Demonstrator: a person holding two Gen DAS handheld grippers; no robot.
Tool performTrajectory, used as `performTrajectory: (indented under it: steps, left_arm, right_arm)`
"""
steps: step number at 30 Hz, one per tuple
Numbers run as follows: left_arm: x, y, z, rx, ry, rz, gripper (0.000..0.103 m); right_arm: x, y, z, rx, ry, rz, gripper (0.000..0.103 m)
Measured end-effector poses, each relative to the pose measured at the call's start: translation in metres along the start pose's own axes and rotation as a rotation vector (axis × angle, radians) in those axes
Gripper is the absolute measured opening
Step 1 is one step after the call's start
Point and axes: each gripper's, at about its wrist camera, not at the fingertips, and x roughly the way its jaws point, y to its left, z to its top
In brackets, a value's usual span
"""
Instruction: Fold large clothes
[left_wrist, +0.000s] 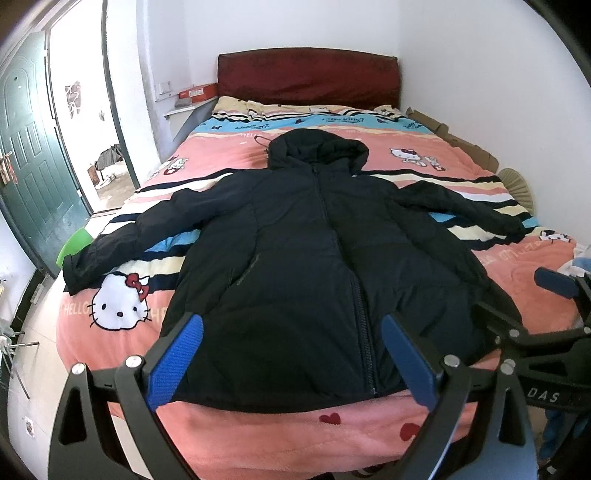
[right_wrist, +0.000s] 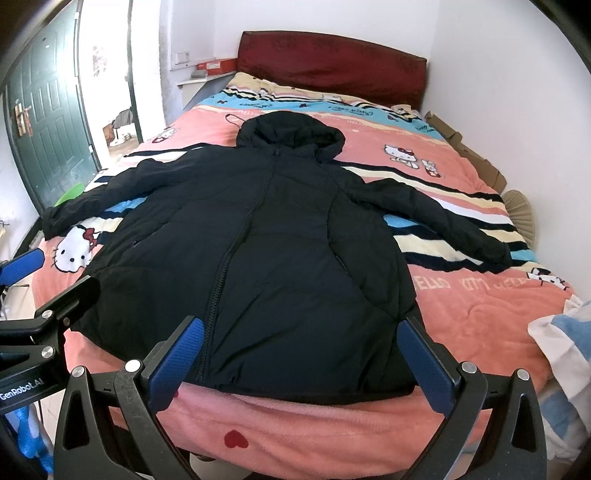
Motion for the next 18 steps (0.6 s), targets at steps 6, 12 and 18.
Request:
performTrajectory:
  steps: [6, 12, 18]
  left_arm:
    - [0.0, 0.0, -0.001, -0.005, 0.002, -0.005, 0.098]
    - [0.002, -0.006, 0.001, 0.008, -0.002, -0.016, 0.098]
    - [0.008, -0.004, 0.001, 0.011, -0.004, -0.043, 0.098]
  right_arm:
    - [-0.007, 0.0, 0.003, 0.0, -0.001, 0.002, 0.103]
    - [-0.007, -0.002, 0.004, 0.002, 0.007, 0.001, 0.103]
    - [0.003, -0.006, 0.004, 0.008, 0.021, 0.002, 0.103]
